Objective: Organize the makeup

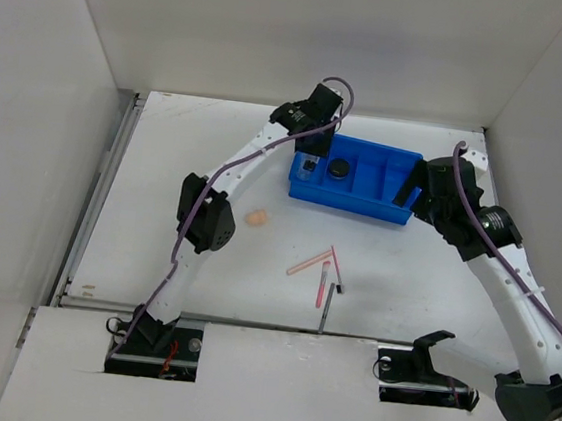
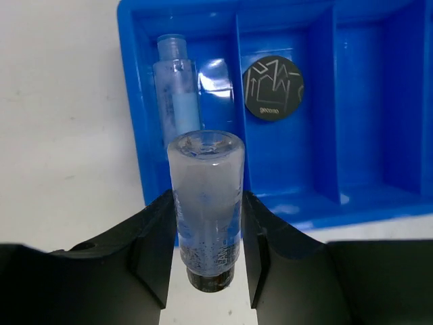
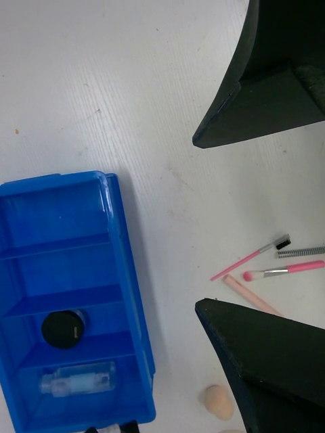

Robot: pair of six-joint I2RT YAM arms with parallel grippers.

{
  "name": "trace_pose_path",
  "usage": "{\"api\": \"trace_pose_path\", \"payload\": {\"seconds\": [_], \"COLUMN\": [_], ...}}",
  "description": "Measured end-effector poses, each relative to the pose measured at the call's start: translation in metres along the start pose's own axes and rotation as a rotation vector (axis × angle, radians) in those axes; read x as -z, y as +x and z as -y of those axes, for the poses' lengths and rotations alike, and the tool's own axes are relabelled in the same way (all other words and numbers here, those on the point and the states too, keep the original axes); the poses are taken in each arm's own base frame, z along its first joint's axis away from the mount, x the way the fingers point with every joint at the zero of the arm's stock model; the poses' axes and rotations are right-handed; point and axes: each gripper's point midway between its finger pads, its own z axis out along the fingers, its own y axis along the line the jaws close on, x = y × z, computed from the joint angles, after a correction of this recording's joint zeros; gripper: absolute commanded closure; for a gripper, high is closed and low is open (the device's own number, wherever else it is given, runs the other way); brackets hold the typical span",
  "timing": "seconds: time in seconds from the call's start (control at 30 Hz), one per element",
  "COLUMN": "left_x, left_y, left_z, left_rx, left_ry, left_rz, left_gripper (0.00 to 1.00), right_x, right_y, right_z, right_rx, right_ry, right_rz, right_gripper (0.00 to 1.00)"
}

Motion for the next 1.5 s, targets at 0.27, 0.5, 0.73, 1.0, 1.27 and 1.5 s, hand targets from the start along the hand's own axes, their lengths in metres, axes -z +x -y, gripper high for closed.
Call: {"api": "trace_pose_path", "payload": {"seconds": [0.27, 0.5, 0.73, 1.0, 1.27, 1.5], "left_x": [-0.078, -0.083, -0.067, 0.078, 0.167, 0.124], "left_y": [0.022, 0.007, -0.007, -0.028, 0.033, 0.121], "left_z": [-0.014, -0.013, -0.004, -0.011, -0.039, -0.078], "left_rx": [0.033, 0.054, 0.061, 0.058, 0.058, 0.058], "left_ry": [0.013, 0.041, 0.095, 0.145, 0.104, -0.092], "left_rz": [-0.071, -0.025, 0.009, 0.125, 0.145, -0.115], "left_gripper": [0.89, 0.16, 0.01, 0.16, 0.01, 0.01], "right_x": [-0.01, -0.02, -0.022, -0.025, -0.031, -0.022], "right_y": [0.003, 0.009, 0.009, 0.026, 0.106, 0.154], "right_z": [0.003, 0.001, -0.001, -0.015, -0.036, -0.083], "right_rx": [0.032, 0.052, 0.053, 0.04, 0.107, 0.176], "right_ry": [0.043, 0.06, 0.057, -0.033, -0.18, -0.303], "right_rz": [-0.013, -0.04, -0.046, -0.091, -0.28, -0.357], "right_gripper": [0.01, 0.01, 0.01, 0.03, 0.05, 0.09]}}
